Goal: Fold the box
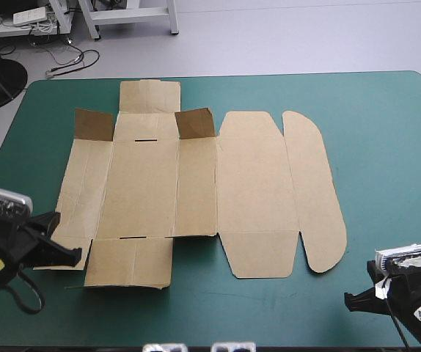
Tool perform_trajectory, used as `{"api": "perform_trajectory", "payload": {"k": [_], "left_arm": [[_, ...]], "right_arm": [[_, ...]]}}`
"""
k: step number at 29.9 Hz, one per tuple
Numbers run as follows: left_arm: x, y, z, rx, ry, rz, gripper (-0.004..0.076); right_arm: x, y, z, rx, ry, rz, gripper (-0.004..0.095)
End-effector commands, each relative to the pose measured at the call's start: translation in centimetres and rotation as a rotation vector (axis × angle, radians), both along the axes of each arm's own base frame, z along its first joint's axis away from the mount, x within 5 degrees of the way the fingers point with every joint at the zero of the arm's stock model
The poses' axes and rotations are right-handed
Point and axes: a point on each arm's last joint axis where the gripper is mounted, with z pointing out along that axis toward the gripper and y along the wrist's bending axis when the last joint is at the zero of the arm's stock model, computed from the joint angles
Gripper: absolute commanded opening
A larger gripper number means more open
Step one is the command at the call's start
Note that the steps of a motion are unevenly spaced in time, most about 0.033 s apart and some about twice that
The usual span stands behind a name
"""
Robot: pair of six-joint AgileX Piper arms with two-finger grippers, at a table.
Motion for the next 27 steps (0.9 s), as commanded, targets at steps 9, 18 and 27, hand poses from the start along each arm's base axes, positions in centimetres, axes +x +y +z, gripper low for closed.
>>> {"api": "perform_trajectory", "payload": {"k": [9, 18, 27], "left_arm": [[11.7, -0.8, 1.2, 0.031, 0.098, 0.169, -0.0008], [17.4, 4.3, -0.6, -0.186, 0.260, 0.301, -0.0008], [17.6, 12.5, -4.4, -0.386, 0.449, 0.365, -0.0008]], "right_arm": [[0.4, 0.0, 1.1, 0.005, -0.065, -0.007, -0.0020], [0.4, -0.1, 1.1, 0.000, -0.064, -0.009, -0.0020], [0.4, -0.1, 1.1, -0.008, -0.065, -0.011, -0.0020]]}}
